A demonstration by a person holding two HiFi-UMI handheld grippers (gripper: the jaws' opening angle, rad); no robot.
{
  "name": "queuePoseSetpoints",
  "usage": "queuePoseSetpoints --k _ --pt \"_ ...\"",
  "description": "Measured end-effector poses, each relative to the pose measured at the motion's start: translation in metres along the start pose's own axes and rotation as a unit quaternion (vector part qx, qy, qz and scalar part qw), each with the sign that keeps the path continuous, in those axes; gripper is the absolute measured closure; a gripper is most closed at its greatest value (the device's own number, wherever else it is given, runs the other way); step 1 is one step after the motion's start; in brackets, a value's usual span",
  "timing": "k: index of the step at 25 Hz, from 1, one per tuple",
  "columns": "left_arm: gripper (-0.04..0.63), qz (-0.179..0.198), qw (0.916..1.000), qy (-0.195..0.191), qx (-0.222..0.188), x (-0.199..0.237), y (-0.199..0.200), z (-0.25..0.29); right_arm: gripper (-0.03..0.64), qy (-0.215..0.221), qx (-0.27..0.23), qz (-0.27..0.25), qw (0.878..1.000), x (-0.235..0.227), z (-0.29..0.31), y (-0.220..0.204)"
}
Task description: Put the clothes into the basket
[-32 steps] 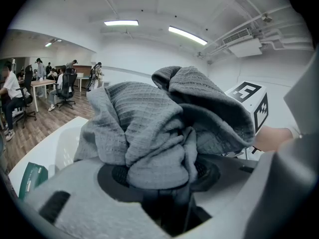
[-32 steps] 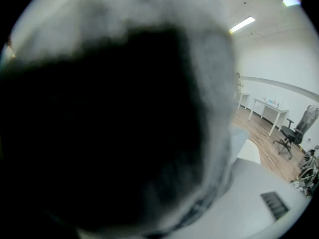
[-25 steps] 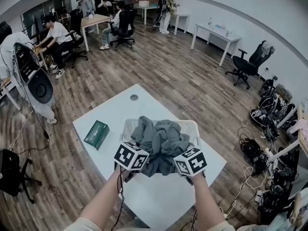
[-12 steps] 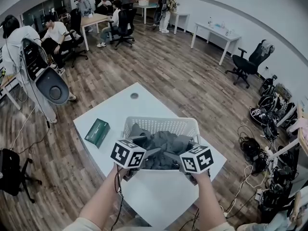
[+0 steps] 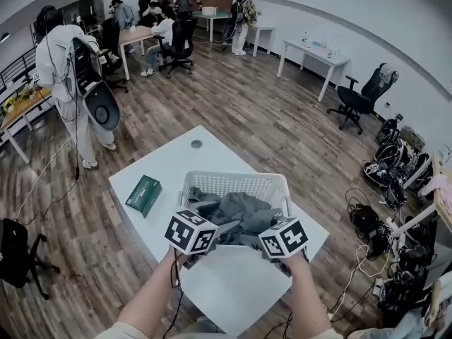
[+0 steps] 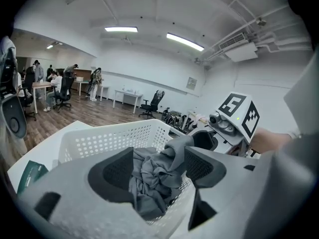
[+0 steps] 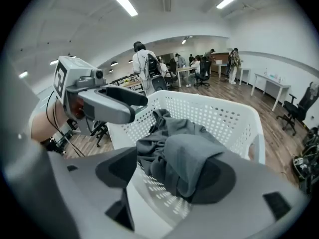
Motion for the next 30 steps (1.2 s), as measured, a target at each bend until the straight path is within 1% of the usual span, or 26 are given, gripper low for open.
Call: queuePoseSetpoints --k 2,4,6,8,9,10,11,12,13,15,16,18,19,20,21,22,24,26,28,30 --pt "0.281 -0.002 1.0000 -0.001 0.001 -0.002 -0.003 -0.001 0.278 -0.020 0.013 0.002 1.000 0.000 -0.004 -0.004" --pt "0.281 -0.001 1.0000 -0.001 0.001 -0.004 -0.005 -0.002 0.278 -0.070 0.050 -0.007 0.996 -0.002 -0.011 -0.009" --pt "0.281 0.000 1.0000 -0.001 -0.002 -0.005 -0.004 -0.005 0.284 -0.120 0.087 -0.049 0.988 0.002 -0.018 -0.007" --pt "0.281 -0.001 1.0000 -0.001 -0.006 -0.006 -0.003 -0.007 0.284 -0.171 0.101 -0.112 0.974 0.007 -0.026 0.003" --pt "0.281 -0.001 1.0000 -0.001 -0.008 -0.007 -0.003 -0.007 0.284 -0.203 0.099 -0.142 0.964 0.007 -0.031 0.009" --pt "0.281 -0.001 0.9999 0.000 -0.011 -0.008 -0.003 -0.007 0.284 -0.235 0.086 -0.168 0.953 0.007 -0.037 0.015" --pt "0.281 0.000 0.9999 0.002 -0.015 -0.009 -0.003 -0.008 0.284 -0.262 0.055 -0.187 0.945 0.008 -0.043 0.021" --pt "0.281 -0.001 0.9997 0.006 -0.022 -0.010 -0.002 -0.009 0.285 -0.279 0.006 -0.195 0.940 0.010 -0.050 0.029" --pt "0.281 -0.002 0.9994 0.011 -0.032 -0.010 -0.001 -0.011 0.297 -0.284 -0.053 -0.194 0.938 0.014 -0.056 0.036" --pt "0.282 -0.002 0.9979 0.021 -0.061 -0.009 0.003 -0.016 0.324 -0.271 -0.163 -0.174 0.932 0.024 -0.063 0.045" --pt "0.282 0.002 0.9964 0.030 -0.079 -0.010 0.006 -0.019 0.358 -0.264 -0.203 -0.167 0.928 0.029 -0.064 0.047" --pt "0.287 0.019 0.9913 0.057 -0.117 -0.011 0.011 -0.029 0.418 -0.257 -0.253 -0.161 0.919 0.039 -0.065 0.049" --pt "0.325 0.031 0.9875 0.076 -0.135 -0.013 0.013 -0.035 0.449 -0.256 -0.267 -0.161 0.915 0.044 -0.064 0.050" --pt "0.385 0.043 0.9831 0.095 -0.151 -0.014 0.014 -0.042 0.467 -0.257 -0.277 -0.162 0.912 0.050 -0.064 0.049" --pt "0.447 0.053 0.9788 0.112 -0.163 -0.016 0.015 -0.049 0.504 -0.259 -0.285 -0.165 0.908 0.055 -0.065 0.049" --pt "0.479 0.062 0.9748 0.126 -0.174 -0.019 0.015 -0.056 0.541 -0.261 -0.292 -0.168 0.905 0.061 -0.067 0.048" --pt "0.550 0.078 0.9683 0.144 -0.189 -0.028 0.015 -0.067 0.577 -0.263 -0.305 -0.169 0.899 0.072 -0.071 0.045" --pt "0.584 0.095 0.9627 0.153 -0.202 -0.040 0.015 -0.078 0.592 -0.262 -0.316 -0.166 0.896 0.082 -0.076 0.042" --pt "0.584 0.111 0.9581 0.158 -0.212 -0.053 0.013 -0.088 0.601 -0.260 -0.326 -0.165 0.894 0.094 -0.081 0.038" --pt "0.584 0.120 0.9534 0.164 -0.223 -0.066 0.010 -0.098 0.601 -0.255 -0.337 -0.166 0.891 0.107 -0.086 0.032"
Point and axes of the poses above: the fingertips, and each gripper's own axes: z forward along the fingers, x to its left, y out of its top, the point moved 7 cm from there along -z, backward along the fingers, and after that the axes turned 7 degrees about y, right-handed, at the moved point
